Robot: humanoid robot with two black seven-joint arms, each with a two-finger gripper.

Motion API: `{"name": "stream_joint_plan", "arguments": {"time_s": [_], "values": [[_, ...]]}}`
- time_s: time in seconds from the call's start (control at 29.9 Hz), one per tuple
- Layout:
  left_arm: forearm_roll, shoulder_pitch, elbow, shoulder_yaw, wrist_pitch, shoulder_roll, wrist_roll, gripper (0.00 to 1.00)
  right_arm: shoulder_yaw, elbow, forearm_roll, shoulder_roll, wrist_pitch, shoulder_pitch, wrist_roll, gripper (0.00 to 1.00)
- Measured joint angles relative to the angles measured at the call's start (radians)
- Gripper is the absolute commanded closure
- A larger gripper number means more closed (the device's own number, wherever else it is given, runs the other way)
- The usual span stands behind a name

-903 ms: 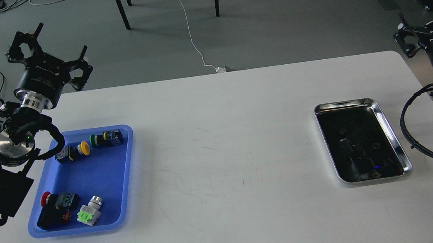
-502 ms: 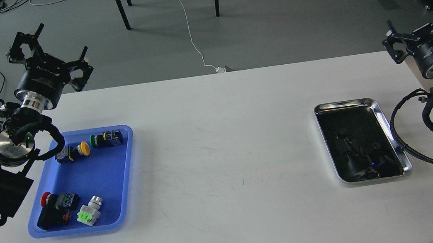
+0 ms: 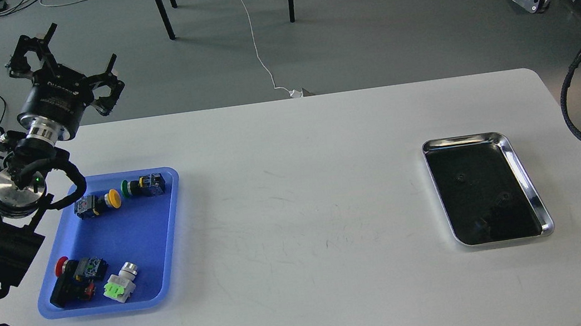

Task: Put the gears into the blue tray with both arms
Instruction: 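Swing the right gripper over the metal tray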

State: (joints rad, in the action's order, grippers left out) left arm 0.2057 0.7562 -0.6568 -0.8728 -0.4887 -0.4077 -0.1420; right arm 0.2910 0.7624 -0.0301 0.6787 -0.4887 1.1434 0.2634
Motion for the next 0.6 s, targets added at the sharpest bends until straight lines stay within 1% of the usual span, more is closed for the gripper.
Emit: {"name": "stream_joint_plan", "arguments": {"time_s": [0.1, 0.27, 0.4, 0.47, 0.6], "values": [[0.0, 0.0, 0.0, 0.0, 0.0, -0.003, 0.001, 0.02, -0.102, 0.06, 0.123, 0.007, 0.0, 0.09, 0.0, 0.0], [0.0, 0.0, 0.0, 0.001, 0.0, -0.005, 0.001, 0.02, -0.339, 0.199, 0.34, 0.007, 0.0, 0.297, 0.002, 0.0], [0.0, 0.0, 0.0, 0.001, 0.0, -0.006, 0.001, 0.02, -0.519, 0.296, 0.528, -0.02, 0.0, 0.447, 0.005, 0.0], [0.0, 0.001, 0.0, 0.0, 0.0, -0.004, 0.0, 0.02, -0.604, 0.347, 0.648, -0.046, 0.0, 0.492, 0.007, 0.0], [0.0, 0.007, -0.002, -0.001, 0.0, 0.002, 0.0, 0.02, -0.716, 0.466, 0.853, -0.071, 0.0, 0.523, 0.007, 0.0]]}}
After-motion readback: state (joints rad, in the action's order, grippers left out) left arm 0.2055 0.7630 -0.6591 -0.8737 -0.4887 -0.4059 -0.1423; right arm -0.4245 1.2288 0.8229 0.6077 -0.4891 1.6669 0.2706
